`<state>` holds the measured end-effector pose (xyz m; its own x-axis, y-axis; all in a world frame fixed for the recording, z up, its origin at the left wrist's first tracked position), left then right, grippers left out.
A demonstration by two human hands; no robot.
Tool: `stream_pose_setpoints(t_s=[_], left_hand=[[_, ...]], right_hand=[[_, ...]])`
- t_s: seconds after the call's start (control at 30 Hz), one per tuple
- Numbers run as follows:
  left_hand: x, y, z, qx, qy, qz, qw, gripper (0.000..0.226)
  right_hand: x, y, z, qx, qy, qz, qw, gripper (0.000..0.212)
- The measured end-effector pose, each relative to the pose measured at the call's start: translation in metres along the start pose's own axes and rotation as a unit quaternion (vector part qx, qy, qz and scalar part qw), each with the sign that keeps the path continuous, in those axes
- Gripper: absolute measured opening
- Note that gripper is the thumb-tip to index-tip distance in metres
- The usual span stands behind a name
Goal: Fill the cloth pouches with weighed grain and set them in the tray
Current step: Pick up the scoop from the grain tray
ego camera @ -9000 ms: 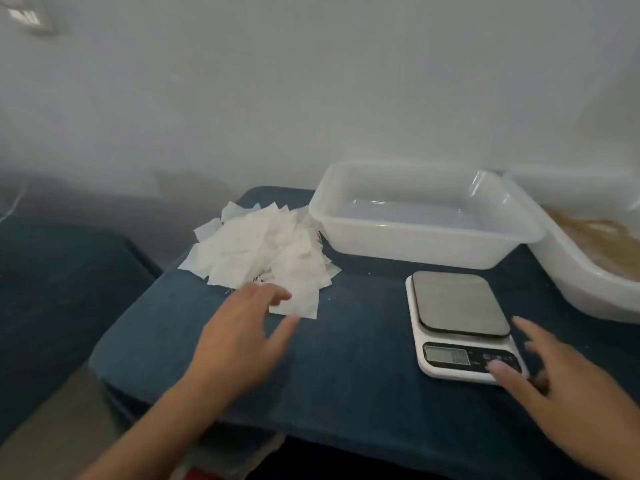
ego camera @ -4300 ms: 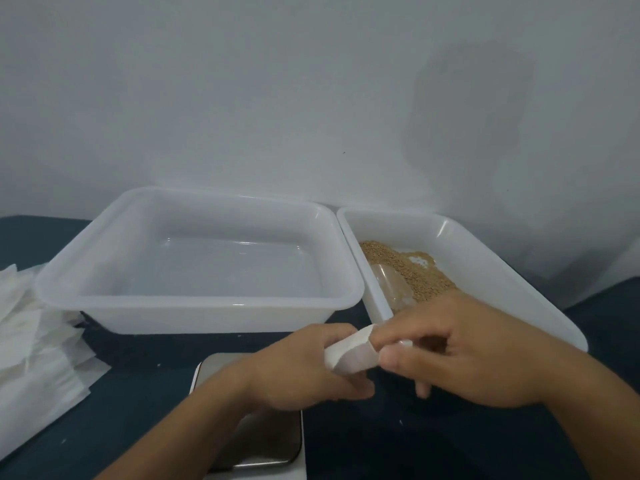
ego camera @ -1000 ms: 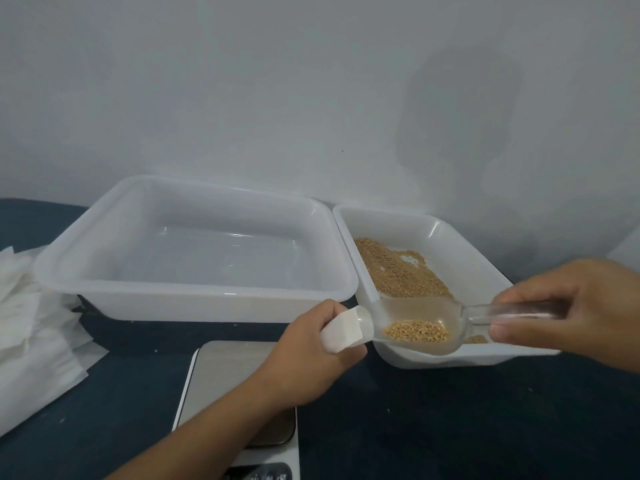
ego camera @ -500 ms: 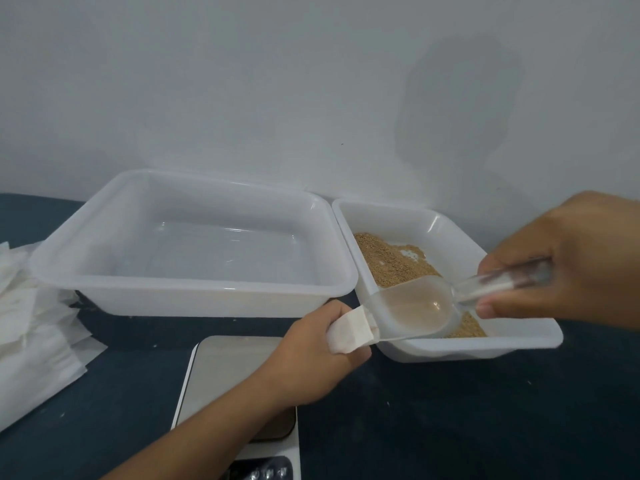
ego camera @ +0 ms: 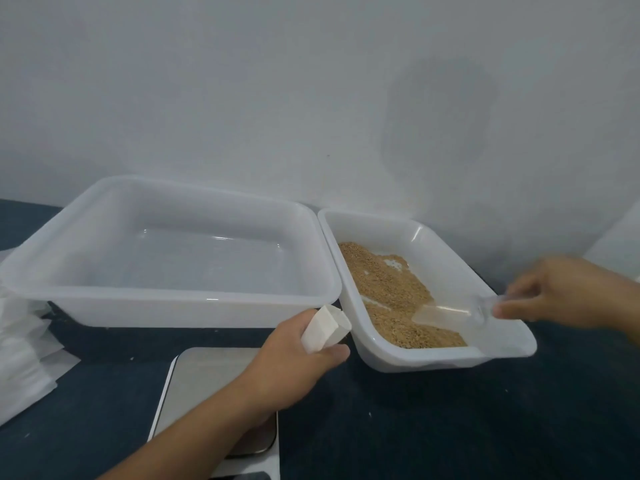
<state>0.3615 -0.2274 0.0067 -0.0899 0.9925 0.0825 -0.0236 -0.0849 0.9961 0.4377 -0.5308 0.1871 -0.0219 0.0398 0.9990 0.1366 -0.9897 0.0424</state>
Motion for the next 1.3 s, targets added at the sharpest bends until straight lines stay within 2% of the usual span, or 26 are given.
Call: stream_pose_setpoints(t_s=[0.1,0.23,0.37,0.5,0.73,0.93,1.1,1.17,1.3], left_hand=[[-0.002,0.000,0.000,0.017,-0.005,-0.018,1.000,0.032],[-0.005,0.002,-0.001,0.013,-0.016,-0.032,0.999,0.022],[-0.006,0.003,-0.002,0.017,-0.020,-0.034,0.999,0.024],[-0.003,0.002,0.000,0.019,-0.008,-0.041,0.999,0.017],[-0.001,0.000,0.000,0.029,0.005,-0.056,0.998,0.018],[0.000,0.001,-0.002,0.037,0.013,-0.055,0.998,0.025],[0.001,0.001,-0.001,0.032,0.016,-0.022,0.999,0.028],[0.002,0.004,-0.001,0.022,0.017,0.000,1.000,0.028],[0.003,0.010,-0.001,0.004,0.013,0.003,1.000,0.027]], right_hand=[[-0.040,0.008,0.013,-0.026,-0.045,-0.040,0.998,0.031],[-0.074,-0.008,0.029,-0.014,-0.069,-0.024,0.997,0.042],[-0.095,-0.028,0.040,-0.003,-0.051,0.058,0.997,0.059],[-0.092,-0.033,0.034,-0.018,-0.019,0.157,0.987,0.071],[-0.073,-0.019,0.007,-0.064,0.061,0.284,0.955,0.035],[-0.051,-0.029,-0.024,-0.047,0.119,0.325,0.937,0.032],[-0.028,-0.043,-0.045,-0.007,0.129,0.340,0.931,0.018],[-0.018,-0.050,-0.053,0.016,0.121,0.317,0.941,0.021],[-0.006,-0.056,-0.064,0.066,0.095,0.240,0.964,0.050]])
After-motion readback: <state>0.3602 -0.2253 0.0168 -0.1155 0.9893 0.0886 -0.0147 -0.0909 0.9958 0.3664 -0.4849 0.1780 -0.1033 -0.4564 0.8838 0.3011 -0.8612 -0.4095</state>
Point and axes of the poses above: each hand's wrist, its own z-axis towards the middle knuckle, its own x-axis out of the back of the hand, y = z × x, the point moved 10 cm from there along z, towards the middle knuckle, and after that the axes turned 8 degrees about y, right-handed, at the moved point
